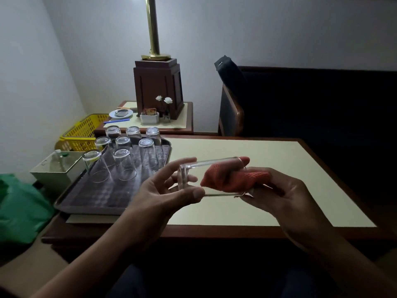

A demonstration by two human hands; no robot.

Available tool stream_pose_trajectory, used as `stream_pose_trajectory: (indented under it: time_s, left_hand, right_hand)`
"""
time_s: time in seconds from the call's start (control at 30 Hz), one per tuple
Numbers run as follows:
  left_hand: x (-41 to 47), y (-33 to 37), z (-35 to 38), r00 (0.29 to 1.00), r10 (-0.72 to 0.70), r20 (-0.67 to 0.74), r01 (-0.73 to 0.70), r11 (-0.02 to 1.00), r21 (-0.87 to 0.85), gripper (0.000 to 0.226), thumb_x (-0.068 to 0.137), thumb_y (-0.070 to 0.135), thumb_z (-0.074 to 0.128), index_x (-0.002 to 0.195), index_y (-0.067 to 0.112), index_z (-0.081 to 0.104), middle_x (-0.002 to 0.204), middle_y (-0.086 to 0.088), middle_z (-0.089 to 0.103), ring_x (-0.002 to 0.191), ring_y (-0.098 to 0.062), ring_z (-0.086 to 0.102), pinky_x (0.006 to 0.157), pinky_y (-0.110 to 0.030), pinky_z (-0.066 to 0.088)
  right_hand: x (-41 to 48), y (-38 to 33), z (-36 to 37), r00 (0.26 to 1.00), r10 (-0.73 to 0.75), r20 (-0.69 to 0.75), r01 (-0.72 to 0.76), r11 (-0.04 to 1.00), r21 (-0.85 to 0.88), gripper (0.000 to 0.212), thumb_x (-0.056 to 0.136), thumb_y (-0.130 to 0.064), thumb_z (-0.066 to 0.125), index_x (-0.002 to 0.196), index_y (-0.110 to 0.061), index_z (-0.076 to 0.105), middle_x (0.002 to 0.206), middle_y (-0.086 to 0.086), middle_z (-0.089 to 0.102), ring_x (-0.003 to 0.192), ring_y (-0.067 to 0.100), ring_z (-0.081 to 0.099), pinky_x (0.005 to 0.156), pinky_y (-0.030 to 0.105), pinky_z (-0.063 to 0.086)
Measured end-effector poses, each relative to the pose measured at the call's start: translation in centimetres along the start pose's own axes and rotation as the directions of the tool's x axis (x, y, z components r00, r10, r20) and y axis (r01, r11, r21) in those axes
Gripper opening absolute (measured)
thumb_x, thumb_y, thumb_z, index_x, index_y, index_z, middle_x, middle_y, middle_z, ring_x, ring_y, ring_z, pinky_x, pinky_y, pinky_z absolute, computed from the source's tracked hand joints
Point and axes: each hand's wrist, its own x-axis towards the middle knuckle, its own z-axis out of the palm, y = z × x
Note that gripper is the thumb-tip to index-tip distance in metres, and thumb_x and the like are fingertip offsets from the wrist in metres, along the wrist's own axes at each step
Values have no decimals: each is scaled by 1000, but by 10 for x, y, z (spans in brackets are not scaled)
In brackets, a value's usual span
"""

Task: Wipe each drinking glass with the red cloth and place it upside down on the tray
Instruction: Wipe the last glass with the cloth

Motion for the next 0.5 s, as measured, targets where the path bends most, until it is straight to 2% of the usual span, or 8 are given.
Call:
stream_pose_trajectory:
  time_s: [0.1,0.17,0.23,0.3,0.37,0.43,0.47,0.5]
  left_hand:
    - [1,1,-5,999,37,33,-38,998,42,69,65,5,90,128,27,72,127,-17,69,109,-33,70,94,-32,57]
    - [2,1,-6,997,54,59,-56,998,39,68,69,1,84,132,23,69,129,-19,70,119,-38,68,96,-34,57]
    - [2,0,-6,993,65,96,-68,997,31,68,71,2,86,135,17,66,128,-19,71,121,-37,68,99,-36,57]
    - [3,-1,-7,990,71,125,-76,996,40,70,70,11,87,136,12,64,128,-21,70,121,-37,67,99,-37,56]
    - [5,1,-10,988,69,136,-76,996,51,71,69,16,85,137,9,63,127,-21,70,119,-36,67,95,-35,56]
    - [5,3,-16,986,43,161,-53,997,62,73,69,15,85,137,8,62,127,-20,70,119,-35,67,98,-35,56]
    - [5,4,-19,983,29,180,-43,996,73,73,69,15,85,138,9,61,128,-20,70,120,-36,67,99,-36,56]
    - [4,5,-19,979,23,201,-41,995,87,72,70,15,85,137,10,60,128,-19,70,119,-36,68,99,-37,57]
  right_hand:
    - [-3,-2,0,979,-204,-23,194,955,-223,32,93,-19,72,124,-25,77,116,-18,79,115,2,72,101,20,56]
    - [-5,-2,-1,944,-329,-17,307,897,-319,35,92,-20,71,126,-23,77,120,-21,78,117,-2,71,98,14,54]
    - [-5,0,-4,919,-390,59,383,846,-371,33,95,-11,73,126,-22,78,126,-20,76,122,0,69,101,18,55]
    - [-6,4,-5,881,-428,204,474,782,-406,39,96,0,71,129,-20,76,135,-16,72,130,4,65,105,23,54]
    - [-4,9,-3,824,-429,369,563,690,-455,53,94,2,66,143,-19,66,151,-12,61,143,8,55,114,27,49]
    - [-3,15,0,765,-403,502,641,543,-542,67,95,0,63,157,-24,51,165,-12,46,153,12,43,127,42,36]
    - [-2,18,1,758,-380,530,649,516,-559,72,96,-2,63,160,-28,45,169,-14,39,156,11,38,129,47,29]
    - [-2,19,1,771,-342,538,625,569,-534,76,96,-2,63,162,-33,41,170,-17,36,158,9,34,130,45,28]
